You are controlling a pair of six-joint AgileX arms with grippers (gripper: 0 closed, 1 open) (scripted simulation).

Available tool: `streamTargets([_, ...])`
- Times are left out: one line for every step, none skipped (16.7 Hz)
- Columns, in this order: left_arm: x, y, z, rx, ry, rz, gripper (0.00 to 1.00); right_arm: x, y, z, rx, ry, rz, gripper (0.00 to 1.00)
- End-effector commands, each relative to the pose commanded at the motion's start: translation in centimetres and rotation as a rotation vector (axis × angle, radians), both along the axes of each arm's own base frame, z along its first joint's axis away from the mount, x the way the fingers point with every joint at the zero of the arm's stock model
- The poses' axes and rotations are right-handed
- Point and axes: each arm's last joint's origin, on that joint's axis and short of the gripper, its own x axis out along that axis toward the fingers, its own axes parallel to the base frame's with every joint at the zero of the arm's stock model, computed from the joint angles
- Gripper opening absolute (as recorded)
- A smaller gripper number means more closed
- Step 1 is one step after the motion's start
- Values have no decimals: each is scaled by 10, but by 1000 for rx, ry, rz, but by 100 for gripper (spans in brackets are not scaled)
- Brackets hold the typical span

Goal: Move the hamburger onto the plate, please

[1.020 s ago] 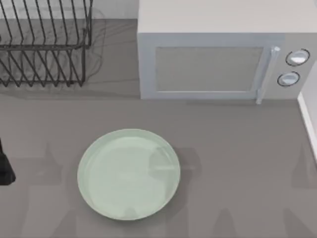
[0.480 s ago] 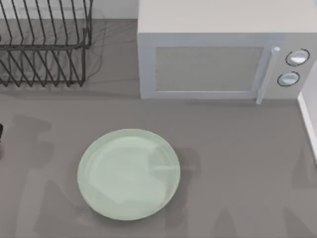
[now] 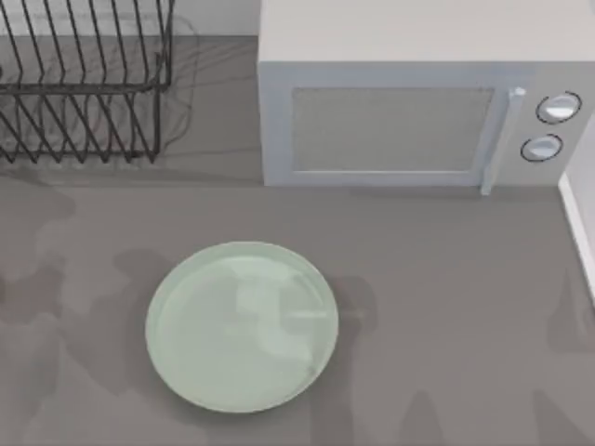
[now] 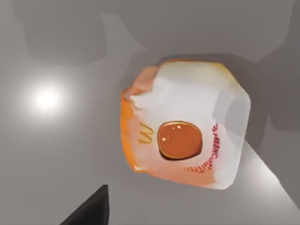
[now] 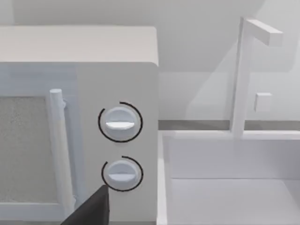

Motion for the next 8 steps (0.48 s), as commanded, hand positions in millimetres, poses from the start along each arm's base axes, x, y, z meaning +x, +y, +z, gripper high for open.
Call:
streamTargets([10,5,-5,-5,46,-22,100,0,0,0,0,0,0,100])
streamTargets([19,10,-10,-10,84,-42,100,0,0,0,0,0,0,100])
streamTargets([27,14,-15,-15,116,-59,100,0,0,0,0,0,0,100])
streamTargets([33,17,-19,-20,141,-74,100,0,0,0,0,0,0,100])
streamTargets([39,20,-23,-25,161,-85,100,0,0,0,0,0,0,100])
streamTargets([42,22,-26,-28,176,-93,100,0,0,0,0,0,0,100])
streamTargets([45,24,-27,-31,184,-98,100,0,0,0,0,0,0,100])
streamTargets([45,24,-28,-31,186,-99,100,0,0,0,0,0,0,100])
